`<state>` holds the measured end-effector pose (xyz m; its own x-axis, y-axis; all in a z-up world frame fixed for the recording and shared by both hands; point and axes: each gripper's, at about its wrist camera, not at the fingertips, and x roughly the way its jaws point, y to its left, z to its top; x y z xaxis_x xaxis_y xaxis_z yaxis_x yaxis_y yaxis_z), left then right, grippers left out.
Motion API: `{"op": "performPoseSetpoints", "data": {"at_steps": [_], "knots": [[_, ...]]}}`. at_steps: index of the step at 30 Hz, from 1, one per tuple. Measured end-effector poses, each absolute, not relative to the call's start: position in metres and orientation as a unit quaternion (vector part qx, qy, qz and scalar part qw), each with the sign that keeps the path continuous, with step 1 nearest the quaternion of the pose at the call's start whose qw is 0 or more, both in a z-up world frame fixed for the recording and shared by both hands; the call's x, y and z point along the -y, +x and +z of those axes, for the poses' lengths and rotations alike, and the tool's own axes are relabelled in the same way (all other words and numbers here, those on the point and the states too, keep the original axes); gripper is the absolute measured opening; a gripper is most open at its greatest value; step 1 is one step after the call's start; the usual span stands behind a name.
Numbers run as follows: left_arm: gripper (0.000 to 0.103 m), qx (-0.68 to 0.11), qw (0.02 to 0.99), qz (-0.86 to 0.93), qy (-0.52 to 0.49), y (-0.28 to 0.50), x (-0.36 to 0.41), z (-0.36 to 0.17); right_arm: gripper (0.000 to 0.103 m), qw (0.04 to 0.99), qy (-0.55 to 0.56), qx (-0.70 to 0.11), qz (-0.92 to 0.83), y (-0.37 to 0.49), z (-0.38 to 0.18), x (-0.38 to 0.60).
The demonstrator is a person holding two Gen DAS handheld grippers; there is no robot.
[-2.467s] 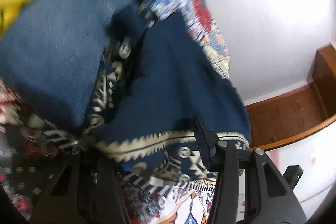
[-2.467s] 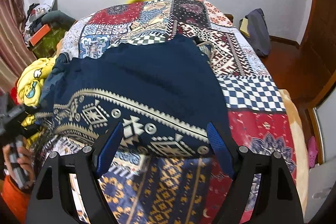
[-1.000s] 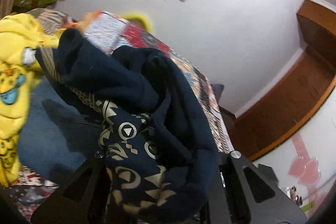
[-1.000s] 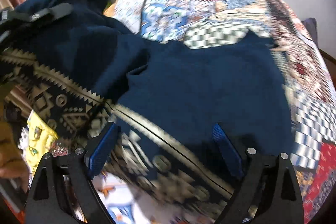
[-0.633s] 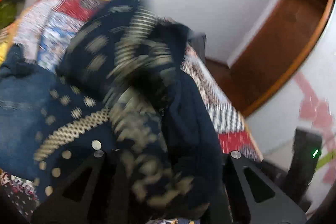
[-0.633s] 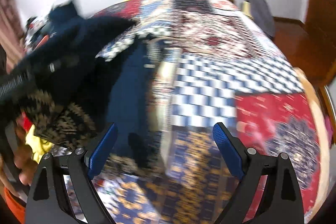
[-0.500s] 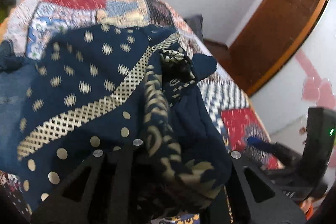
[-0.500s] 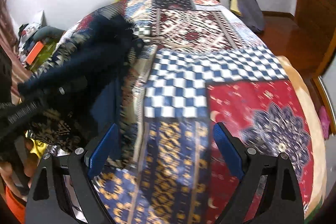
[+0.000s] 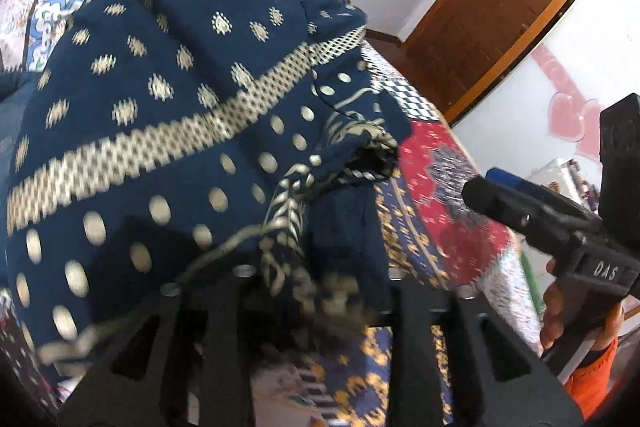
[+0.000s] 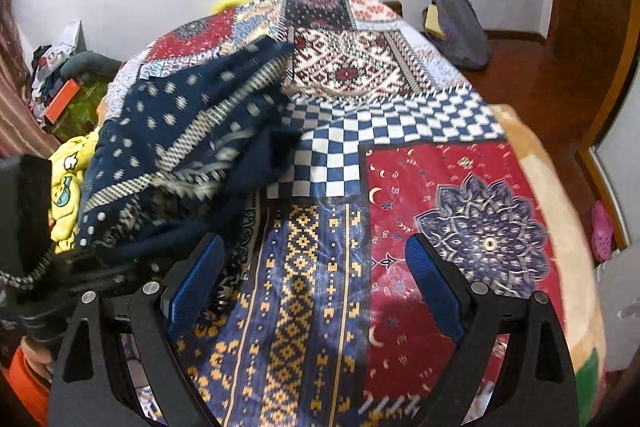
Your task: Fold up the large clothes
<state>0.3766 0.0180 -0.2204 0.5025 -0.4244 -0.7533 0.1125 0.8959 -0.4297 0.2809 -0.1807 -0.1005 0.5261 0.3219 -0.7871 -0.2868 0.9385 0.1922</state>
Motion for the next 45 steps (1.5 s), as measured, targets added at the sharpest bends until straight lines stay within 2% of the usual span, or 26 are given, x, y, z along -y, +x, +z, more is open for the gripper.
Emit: {"op": "performPoseSetpoints", "data": {"at_steps": [2,3,7,13,19,26,30,33,39,45], "knots": [[0.058,-0.470,0.851,-0.168,-0.162,0.370,-0.018,-0.216,0.091,0.877,0.011,-0.449,0.172,0.277,-0.092,0.181],[0.062,-0.471,0.853,-0.169,-0.148,0.365,-0.014,-0.214,0.091,0.879,0.006,-0.445,0.172,0.273,-0.086,0.181],[0.062,-0.480,0.859,-0.155,-0.084,0.344,-0.002,-0.205,0.091,0.888,-0.002,-0.426,0.174,0.259,-0.068,0.179],[0.062,-0.452,0.877,-0.134,-0.093,0.310,-0.047,-0.178,0.091,0.890,0.006,-0.408,0.204,0.257,-0.055,0.160],[0.080,-0.403,0.910,-0.039,-0.085,0.310,-0.099,-0.149,0.091,0.876,0.026,-0.416,0.241,0.271,-0.070,0.122],[0.082,-0.472,0.876,-0.002,-0.096,0.342,-0.146,-0.200,0.091,0.843,0.035,-0.476,0.249,0.293,-0.128,0.091],[0.089,-0.464,0.877,-0.013,-0.124,0.320,-0.167,-0.211,0.091,0.826,0.043,-0.512,0.231,0.293,-0.159,0.110],[0.089,-0.465,0.876,-0.025,-0.130,0.307,-0.177,-0.211,0.091,0.809,0.063,-0.532,0.242,0.289,-0.169,0.134],[0.089,-0.460,0.885,0.009,-0.076,0.297,-0.185,-0.188,0.091,0.812,0.074,-0.530,0.234,0.281,-0.153,0.161],[0.089,-0.445,0.891,-0.011,-0.090,0.318,-0.189,-0.164,0.091,0.816,0.126,-0.499,0.264,0.289,-0.130,0.154]]}}
